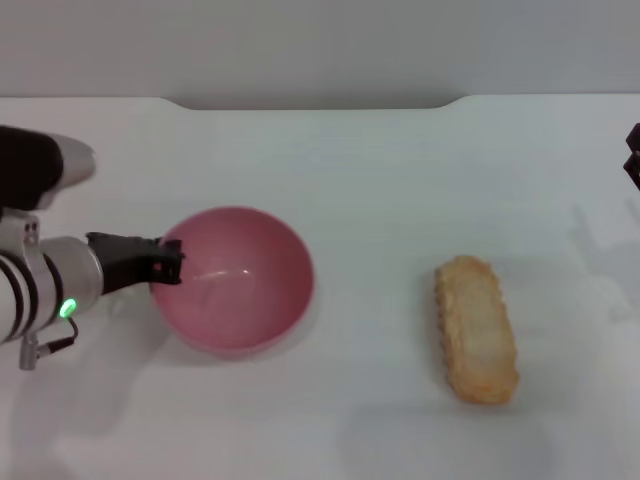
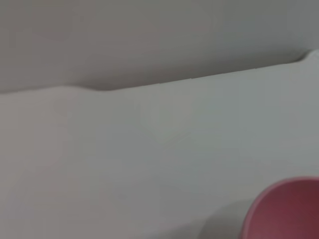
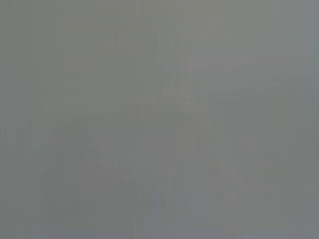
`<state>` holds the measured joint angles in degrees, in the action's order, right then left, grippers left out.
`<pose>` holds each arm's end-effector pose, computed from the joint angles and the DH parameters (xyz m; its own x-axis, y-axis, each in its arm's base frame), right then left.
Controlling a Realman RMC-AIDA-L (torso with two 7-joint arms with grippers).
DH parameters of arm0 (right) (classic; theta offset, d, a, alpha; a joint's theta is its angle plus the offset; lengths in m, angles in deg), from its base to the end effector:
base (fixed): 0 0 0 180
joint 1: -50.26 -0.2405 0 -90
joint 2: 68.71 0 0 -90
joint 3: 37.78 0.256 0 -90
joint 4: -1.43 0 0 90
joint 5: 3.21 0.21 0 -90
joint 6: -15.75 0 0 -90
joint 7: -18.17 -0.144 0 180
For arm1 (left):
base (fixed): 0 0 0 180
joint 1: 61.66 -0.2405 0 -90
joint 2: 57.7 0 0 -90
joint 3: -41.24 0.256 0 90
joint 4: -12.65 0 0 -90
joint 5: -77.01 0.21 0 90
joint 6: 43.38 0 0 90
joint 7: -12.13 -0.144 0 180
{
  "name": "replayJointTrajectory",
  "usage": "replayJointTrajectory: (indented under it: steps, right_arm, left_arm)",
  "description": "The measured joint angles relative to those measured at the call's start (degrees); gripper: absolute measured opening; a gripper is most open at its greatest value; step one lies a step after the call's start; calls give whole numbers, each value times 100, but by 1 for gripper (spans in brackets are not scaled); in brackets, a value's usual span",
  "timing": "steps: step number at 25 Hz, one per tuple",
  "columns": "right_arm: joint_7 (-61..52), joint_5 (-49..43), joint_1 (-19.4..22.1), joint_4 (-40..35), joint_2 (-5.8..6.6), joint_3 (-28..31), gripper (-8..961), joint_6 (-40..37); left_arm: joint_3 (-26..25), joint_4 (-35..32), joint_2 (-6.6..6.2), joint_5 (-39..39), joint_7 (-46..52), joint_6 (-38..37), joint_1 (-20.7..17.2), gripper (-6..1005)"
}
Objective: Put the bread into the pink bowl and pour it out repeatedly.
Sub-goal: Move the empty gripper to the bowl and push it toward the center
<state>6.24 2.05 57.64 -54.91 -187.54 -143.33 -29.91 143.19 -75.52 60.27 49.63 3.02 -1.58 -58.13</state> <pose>0.3011 0.2699 0.0091 0.6817 0.0485 -0.7300 -0.7160 -0.1608 -0.6793 -0.2406 0.3139 -0.0199 0.6404 0.6690 0.3772 0.7104 -0.3294 -0.6219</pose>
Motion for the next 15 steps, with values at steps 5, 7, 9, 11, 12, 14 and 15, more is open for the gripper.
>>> replayJointTrajectory:
  steps: [5, 7, 9, 11, 12, 14, 15]
  right_arm:
    - [-2, 0, 9, -185, 0, -1, 740, 340]
    - [-65, 0, 31, -472, 5, -7, 740, 835]
    - [-127, 0, 72, -965, 16, -7, 740, 1581]
    - [-52, -207, 176, -2284, 16, 24, 740, 3622]
    - [-52, -207, 176, -2284, 16, 24, 740, 3622]
    - [10, -464, 169, -3127, 4, 29, 740, 4884]
    - [17, -555, 114, -3524, 8, 24, 740, 5525]
  left_arm:
    - [-11, 76, 9, 48, 96, 21, 133, 54]
    - [-13, 87, 19, 49, 122, 15, 175, 54]
    - [-29, 104, 13, 41, 160, 42, 232, 54]
    - [-37, 107, 10, 40, 178, 58, 259, 54]
    - [-38, 105, 8, 42, 178, 62, 268, 54]
    - [-39, 101, 7, 63, 178, 55, 313, 54]
    - [-42, 121, 7, 71, 177, 39, 346, 54]
